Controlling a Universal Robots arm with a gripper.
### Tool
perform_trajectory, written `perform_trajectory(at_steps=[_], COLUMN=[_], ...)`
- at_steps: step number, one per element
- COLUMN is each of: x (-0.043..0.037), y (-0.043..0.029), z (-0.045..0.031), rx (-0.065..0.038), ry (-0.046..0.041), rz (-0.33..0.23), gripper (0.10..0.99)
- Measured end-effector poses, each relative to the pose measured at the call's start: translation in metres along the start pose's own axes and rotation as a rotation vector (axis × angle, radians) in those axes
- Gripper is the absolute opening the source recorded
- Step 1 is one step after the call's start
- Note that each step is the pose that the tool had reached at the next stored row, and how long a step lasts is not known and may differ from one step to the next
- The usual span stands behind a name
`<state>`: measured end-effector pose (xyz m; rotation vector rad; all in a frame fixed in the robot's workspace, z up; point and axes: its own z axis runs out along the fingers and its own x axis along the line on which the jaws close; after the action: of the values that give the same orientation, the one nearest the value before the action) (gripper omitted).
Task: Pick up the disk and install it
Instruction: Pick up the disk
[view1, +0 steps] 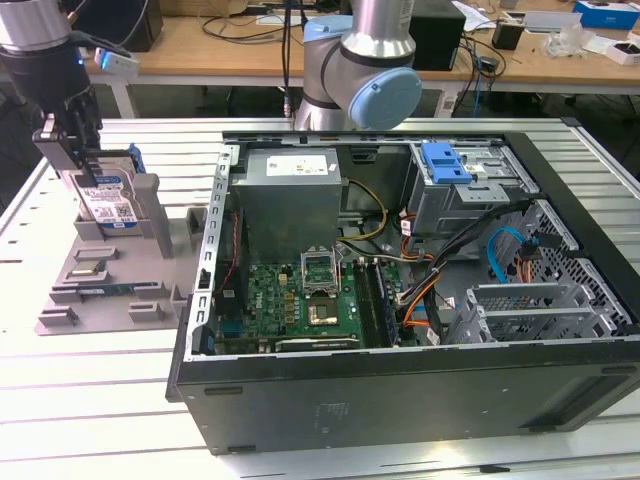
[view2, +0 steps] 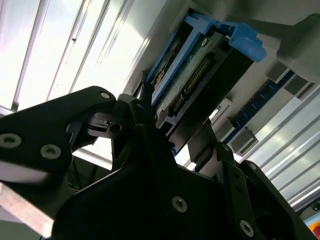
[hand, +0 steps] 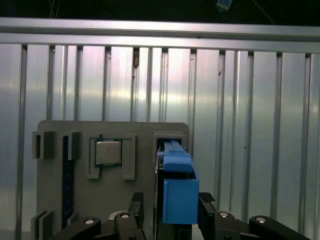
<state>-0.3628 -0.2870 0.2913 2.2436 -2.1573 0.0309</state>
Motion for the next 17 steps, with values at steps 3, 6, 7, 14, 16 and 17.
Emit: perform_trajectory(at_steps=[3,6,7,14,16,17], x=[-0.0005,-0.0035,-0.0063,-0.0086,-0.0086,-0.0086], y=[0.0009,0.0017,0.0016,0.0044,0.0044,0.0045], z=[0.0031,0.0039,0.0038,0.0042,0.0041,0.0041], rx=[0.0,0.0,0.0,0.0,0.0,0.0], ry=[0.0013,0.0017,0.0017,0.0024,0.0031,0.0034], rz=[0.0,0.0,0.0,0.0,0.0,0.0], gripper=[0.541,0.541,0.541,0.541,0.541,0.541])
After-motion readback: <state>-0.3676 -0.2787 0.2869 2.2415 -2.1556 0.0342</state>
